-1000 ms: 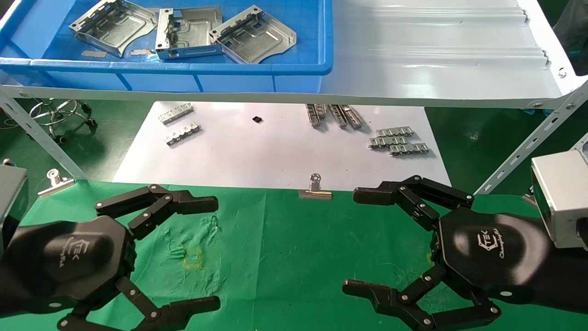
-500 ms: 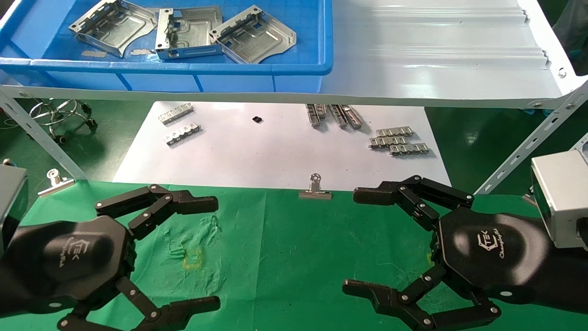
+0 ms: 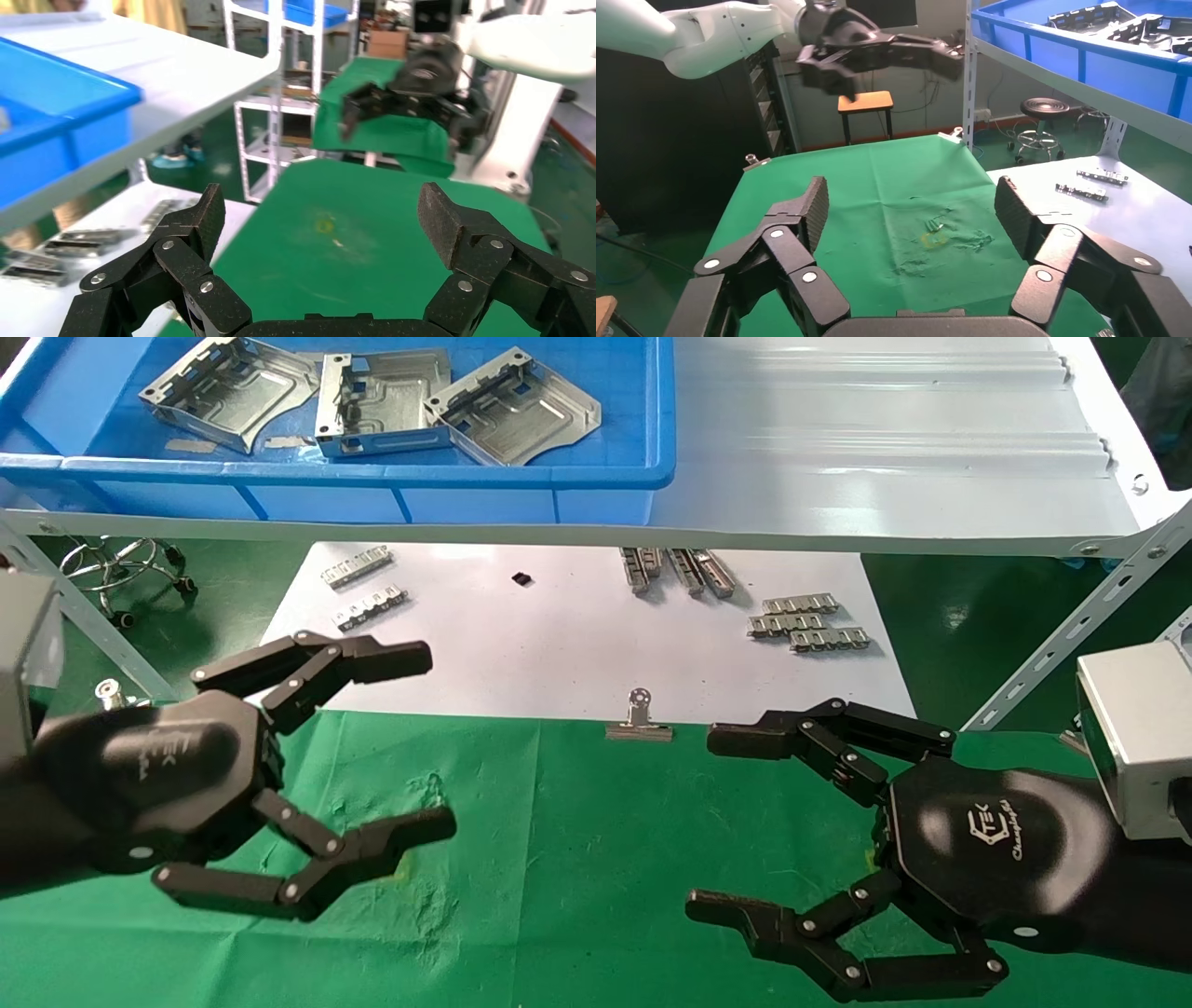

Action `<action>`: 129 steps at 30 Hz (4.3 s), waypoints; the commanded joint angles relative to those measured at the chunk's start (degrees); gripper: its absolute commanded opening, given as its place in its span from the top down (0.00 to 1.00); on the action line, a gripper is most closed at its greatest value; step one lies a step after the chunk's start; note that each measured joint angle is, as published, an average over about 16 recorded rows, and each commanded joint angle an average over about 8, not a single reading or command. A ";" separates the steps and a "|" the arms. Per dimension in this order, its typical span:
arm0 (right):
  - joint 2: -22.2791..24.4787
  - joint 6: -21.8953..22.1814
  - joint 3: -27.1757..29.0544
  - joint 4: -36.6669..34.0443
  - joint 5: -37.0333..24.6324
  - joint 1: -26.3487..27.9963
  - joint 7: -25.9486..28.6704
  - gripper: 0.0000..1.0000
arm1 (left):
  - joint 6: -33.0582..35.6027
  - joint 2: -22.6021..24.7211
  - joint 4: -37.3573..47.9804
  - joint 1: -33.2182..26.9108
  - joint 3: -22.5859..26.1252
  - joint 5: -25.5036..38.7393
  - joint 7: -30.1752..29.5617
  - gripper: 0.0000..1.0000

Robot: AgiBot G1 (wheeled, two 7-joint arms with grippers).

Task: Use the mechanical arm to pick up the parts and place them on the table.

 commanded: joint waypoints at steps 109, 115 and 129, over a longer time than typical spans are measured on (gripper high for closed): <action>0.00 0.00 -0.01 0.00 0.00 0.00 0.00 1.00 | -27.65 16.11 35.57 -40.57 13.80 31.52 -14.58 1.00; 0.00 0.00 -0.01 0.00 0.01 0.00 0.00 1.00 | -21.18 12.63 31.87 -37.77 11.01 26.44 -7.94 1.00; 0.00 0.00 -0.01 0.00 0.01 0.00 0.00 1.00 | 6.16 5.77 32.01 -33.46 6.25 14.89 14.71 1.00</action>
